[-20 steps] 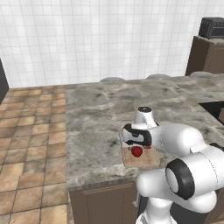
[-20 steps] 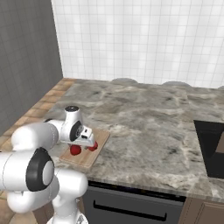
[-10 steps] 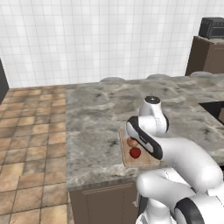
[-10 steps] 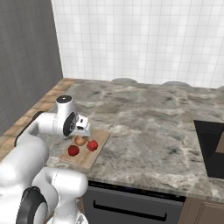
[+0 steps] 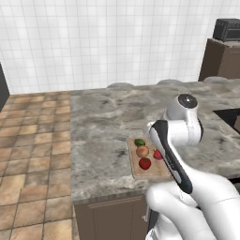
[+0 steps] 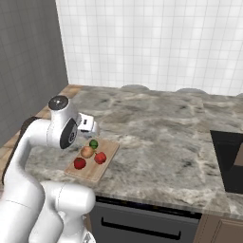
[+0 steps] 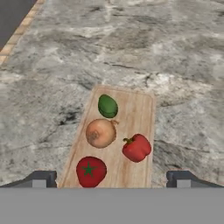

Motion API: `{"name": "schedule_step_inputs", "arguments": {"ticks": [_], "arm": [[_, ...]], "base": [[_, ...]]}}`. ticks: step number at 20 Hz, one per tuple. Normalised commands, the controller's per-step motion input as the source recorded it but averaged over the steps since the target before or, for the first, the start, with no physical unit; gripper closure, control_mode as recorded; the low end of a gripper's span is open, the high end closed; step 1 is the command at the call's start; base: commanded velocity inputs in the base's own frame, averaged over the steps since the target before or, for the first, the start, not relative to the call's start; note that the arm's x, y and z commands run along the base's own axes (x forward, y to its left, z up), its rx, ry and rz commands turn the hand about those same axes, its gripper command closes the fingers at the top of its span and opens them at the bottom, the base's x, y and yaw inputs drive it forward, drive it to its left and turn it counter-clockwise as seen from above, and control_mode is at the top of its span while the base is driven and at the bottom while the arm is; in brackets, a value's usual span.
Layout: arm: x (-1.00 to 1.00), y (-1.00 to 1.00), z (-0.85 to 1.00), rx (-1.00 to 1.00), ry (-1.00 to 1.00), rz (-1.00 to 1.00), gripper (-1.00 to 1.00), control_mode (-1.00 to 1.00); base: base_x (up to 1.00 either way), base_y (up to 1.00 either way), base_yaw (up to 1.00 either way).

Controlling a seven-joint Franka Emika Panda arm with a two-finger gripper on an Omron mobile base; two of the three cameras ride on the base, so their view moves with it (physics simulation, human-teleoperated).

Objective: Place the avocado, onion, tomato, and bell pepper on the cutting board.

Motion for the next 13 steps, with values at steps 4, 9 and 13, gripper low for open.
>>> {"name": "schedule_step_inputs", "arguments": {"ticks": [4,9,13], "arm": [[-0.32,-0.09,0.75,0.0,-0.22,0.0,-1.0,-1.0],[-0.07,-0.03,0.09,0.0,-0.04,0.0,-1.0,-1.0],[0.0,0.0,0.0,0.0,0.0,0.0,-1.0,-1.0]], "base": [[0.0,0.0,0.0],[0.0,0.0,0.0],[0.0,0.0,0.0]]}}
